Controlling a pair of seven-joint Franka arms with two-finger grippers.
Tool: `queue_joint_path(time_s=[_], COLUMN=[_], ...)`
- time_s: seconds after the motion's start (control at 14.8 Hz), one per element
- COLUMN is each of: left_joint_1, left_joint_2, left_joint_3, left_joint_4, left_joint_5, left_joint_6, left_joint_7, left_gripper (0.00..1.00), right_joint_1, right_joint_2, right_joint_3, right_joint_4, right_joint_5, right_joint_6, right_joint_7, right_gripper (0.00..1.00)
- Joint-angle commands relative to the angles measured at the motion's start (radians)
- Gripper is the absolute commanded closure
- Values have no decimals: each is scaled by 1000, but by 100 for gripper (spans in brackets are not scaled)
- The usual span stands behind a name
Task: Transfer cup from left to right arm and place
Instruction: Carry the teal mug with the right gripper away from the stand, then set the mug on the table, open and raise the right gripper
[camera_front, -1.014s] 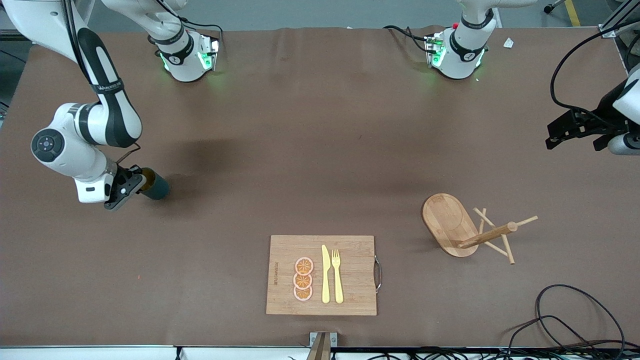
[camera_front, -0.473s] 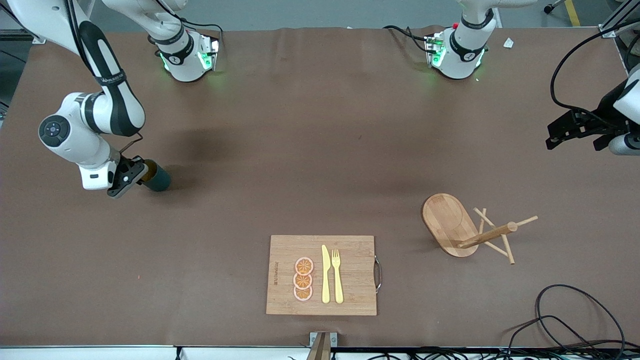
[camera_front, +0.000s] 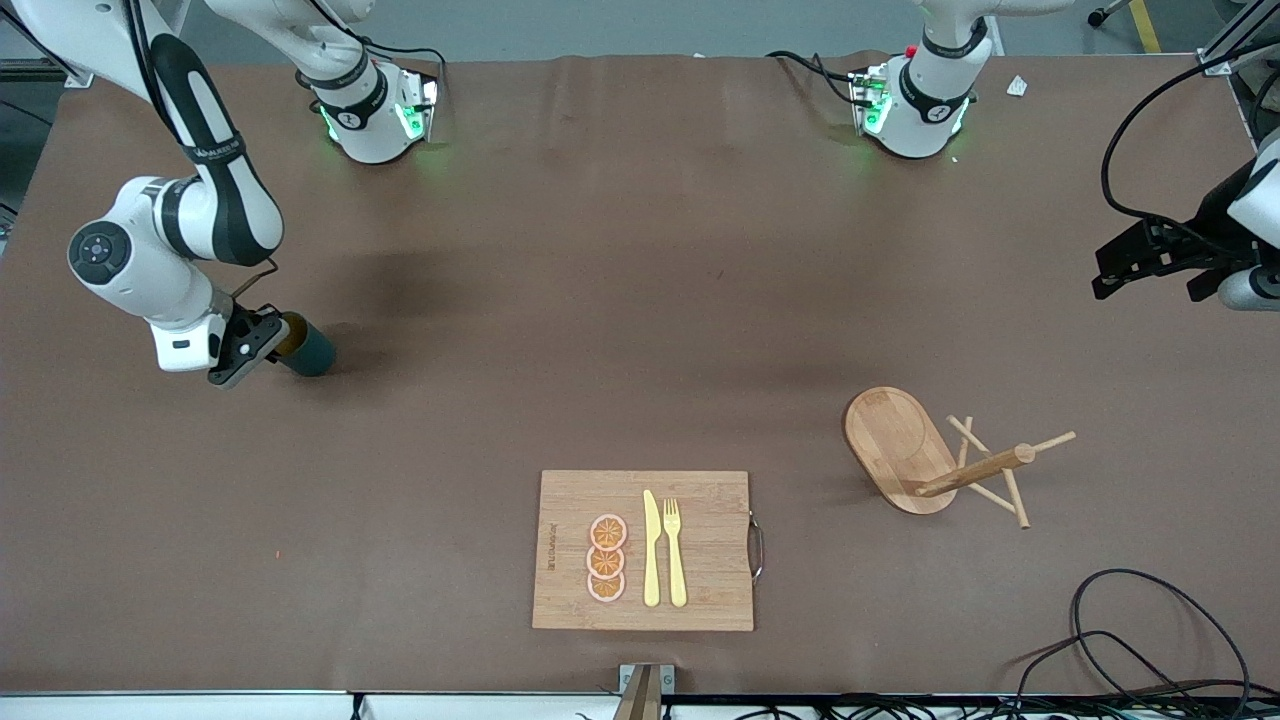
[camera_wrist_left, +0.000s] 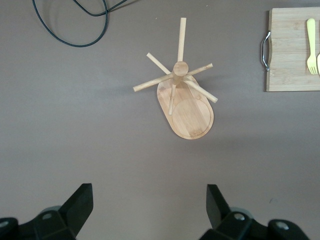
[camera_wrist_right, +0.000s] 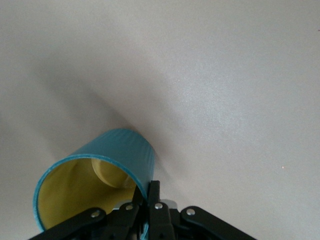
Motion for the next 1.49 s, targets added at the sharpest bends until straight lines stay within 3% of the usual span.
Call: queue_joint_path(time_s=[0.0, 0.07, 0.14, 0.41, 0.74, 1.42], left_joint_1=[3, 1, 1, 1, 1, 0], left_joint_2=[8, 8, 8, 8, 8, 8], left_joint_3=[1, 1, 1, 1, 1, 1], left_joint_4=[21, 21, 21, 21, 21, 21], left_joint_5=[-1, -1, -1, -1, -1, -1], left_joint_6=[-5, -5, -5, -5, -5, -5], left_joint_7=[3, 3, 3, 3, 2, -3], left_gripper=[0, 0, 0, 0, 0, 0], right_joint_1=[-24, -24, -24, -24, -24, -7], right_joint_2=[-46, -44, -44, -64, -125, -158], right_joint_3=[20, 20, 20, 20, 21, 31], right_joint_4=[-46, -46, -46, -40, 29, 346], right_joint_5=[-15, -15, -15, -15, -12, -12], right_joint_6=[11, 11, 9, -20, -197, -573], right_joint_7=[-13, -13, -10, -2, 130, 647], right_gripper=[79, 27, 2, 0, 0, 0])
